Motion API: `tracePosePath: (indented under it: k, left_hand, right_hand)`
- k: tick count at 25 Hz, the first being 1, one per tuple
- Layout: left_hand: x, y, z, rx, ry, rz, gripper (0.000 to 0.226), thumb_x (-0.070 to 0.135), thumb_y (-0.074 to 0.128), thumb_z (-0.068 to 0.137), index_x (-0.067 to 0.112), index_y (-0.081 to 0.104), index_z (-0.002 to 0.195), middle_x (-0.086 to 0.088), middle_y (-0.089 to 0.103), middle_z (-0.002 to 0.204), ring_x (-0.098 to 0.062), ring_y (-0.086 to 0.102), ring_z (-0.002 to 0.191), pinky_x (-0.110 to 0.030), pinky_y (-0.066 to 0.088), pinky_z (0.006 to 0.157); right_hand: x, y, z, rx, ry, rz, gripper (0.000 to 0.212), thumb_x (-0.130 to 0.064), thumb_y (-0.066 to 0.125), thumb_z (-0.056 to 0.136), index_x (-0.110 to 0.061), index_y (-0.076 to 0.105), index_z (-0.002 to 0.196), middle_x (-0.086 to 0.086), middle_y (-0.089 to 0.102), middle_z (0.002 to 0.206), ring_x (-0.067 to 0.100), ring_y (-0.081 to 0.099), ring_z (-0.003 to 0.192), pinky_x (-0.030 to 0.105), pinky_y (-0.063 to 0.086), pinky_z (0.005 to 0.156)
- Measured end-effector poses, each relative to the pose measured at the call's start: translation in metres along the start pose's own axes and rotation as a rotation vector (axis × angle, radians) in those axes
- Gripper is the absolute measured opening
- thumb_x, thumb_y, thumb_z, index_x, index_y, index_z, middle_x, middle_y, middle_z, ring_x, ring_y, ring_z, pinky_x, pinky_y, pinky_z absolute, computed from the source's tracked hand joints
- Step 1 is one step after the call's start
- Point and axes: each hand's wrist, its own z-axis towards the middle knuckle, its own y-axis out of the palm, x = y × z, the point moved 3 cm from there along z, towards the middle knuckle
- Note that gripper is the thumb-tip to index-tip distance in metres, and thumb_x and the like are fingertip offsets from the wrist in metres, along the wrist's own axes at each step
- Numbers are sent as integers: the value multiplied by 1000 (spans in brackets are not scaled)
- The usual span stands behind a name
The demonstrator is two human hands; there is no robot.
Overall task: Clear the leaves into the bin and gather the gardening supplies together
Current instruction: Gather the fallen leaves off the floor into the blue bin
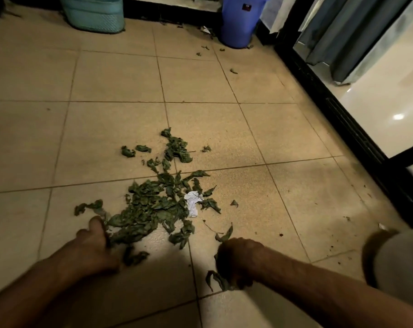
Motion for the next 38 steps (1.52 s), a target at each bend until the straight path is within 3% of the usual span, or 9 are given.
tracePosePath:
  k: [6,9,11,13,18,21,26,34,38]
  left_hand:
    - [44,-8,-6,146,181,-225,115,35,83,80,19,2,159,9,51,101,-6,58,78,-19,44,55]
    - [46,-17,-12,115,142,-76,139,42,90,68,26,-14,159,2,54,121,-9,57,85,-21,47,60]
    - [42,-21,-17,116,134,-16,152,52,92,60,25,-22,157,-12,34,154,-24,53,120,-34,54,89]
    - [44,-17,-24,94,112,15,161,64,89,55,23,-30,154,-18,-3,165,-40,18,149,-51,34,116]
    - [71,0,-17,152,147,19,163,77,82,52,27,-41,147,-13,-38,159,-42,-29,148,-65,1,121]
    - [84,-1,-12,197,104,-8,162,80,79,51,28,-40,148,-16,-42,156,-45,-30,146,-70,3,118]
    - [98,-5,-1,192,96,-7,156,77,81,54,36,-36,148,-14,-40,158,-47,-27,147,-72,8,116]
    - [97,-2,13,296,298,102,87,52,68,88,35,20,158,-4,9,169,-36,19,151,-54,31,119]
    - [102,-15,20,293,328,105,120,62,78,72,37,-1,159,4,-18,167,-37,-9,154,-60,15,120]
  right_hand:
    - [-31,-38,1,281,-98,654,13,-14,74,89,-7,68,99,9,74,93,21,75,81,38,64,72]
    - [-19,-61,-5,451,-87,440,42,-29,83,80,-9,60,109,3,65,101,20,66,87,40,60,77]
    - [-10,-50,-7,286,-5,248,59,-39,85,78,-11,61,123,3,59,109,20,63,92,35,58,76]
    - [-9,-30,-6,111,45,269,60,-34,85,78,-10,63,128,5,62,112,19,66,89,31,57,70]
    - [-28,-62,-1,545,-12,448,52,-22,74,89,-8,46,131,5,61,110,16,57,84,33,53,71]
    - [-34,-89,3,635,-43,498,78,-38,75,85,-10,33,144,15,47,140,33,51,122,47,51,96]
    - [-55,-96,18,377,-163,461,126,-58,76,78,-32,-16,160,13,-29,164,43,-17,152,70,17,118]
    - [-67,-94,21,515,-146,210,72,-22,78,84,-15,40,145,14,43,145,35,49,127,53,54,96]
    - [-68,-101,20,523,-246,228,102,-44,70,87,-23,4,162,11,-1,169,40,7,154,65,30,115]
